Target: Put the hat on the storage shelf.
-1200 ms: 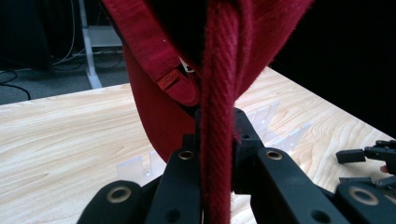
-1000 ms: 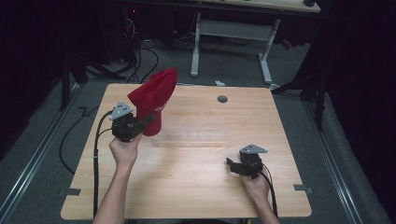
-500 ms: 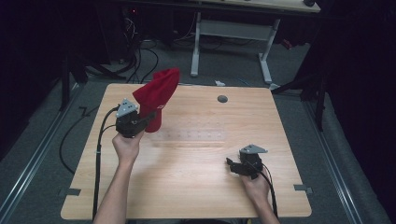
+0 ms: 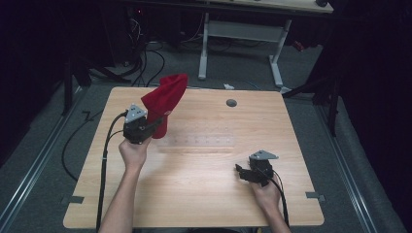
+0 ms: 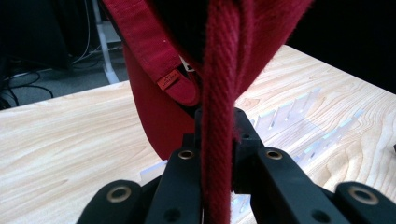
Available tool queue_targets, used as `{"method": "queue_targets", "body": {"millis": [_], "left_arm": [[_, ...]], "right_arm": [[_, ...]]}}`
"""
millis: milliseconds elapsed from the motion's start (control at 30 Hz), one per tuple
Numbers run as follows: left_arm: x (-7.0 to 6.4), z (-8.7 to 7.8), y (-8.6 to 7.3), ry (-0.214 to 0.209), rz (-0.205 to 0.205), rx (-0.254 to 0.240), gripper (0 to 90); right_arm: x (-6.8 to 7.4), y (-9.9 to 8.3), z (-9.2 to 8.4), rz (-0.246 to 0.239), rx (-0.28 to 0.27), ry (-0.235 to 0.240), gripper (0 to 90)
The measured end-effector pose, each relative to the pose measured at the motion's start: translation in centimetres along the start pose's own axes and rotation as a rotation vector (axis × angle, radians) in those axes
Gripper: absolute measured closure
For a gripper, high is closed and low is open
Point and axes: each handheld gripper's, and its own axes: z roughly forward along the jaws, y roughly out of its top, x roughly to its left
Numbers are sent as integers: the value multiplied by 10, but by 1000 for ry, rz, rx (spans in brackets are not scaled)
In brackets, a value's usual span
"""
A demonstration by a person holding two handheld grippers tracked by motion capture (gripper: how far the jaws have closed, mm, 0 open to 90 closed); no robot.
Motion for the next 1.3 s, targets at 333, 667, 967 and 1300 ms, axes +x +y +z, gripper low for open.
{"method": "queue_targets", "body": {"millis": [333, 667, 967, 1300], "left_arm": [[6, -4, -5, 5, -39, -17, 841], [10, -7, -11, 32, -57, 4, 838], [15, -10, -19, 57, -78, 25, 838], [14, -13, -20, 74, -71, 57, 831]], "right_arm": [[0, 0, 0, 0, 0, 0, 337], [0, 0, 0, 1, 1, 0, 337], [0, 0, 0, 1, 1, 0, 337], [0, 0, 0, 1, 0, 0, 337]]}}
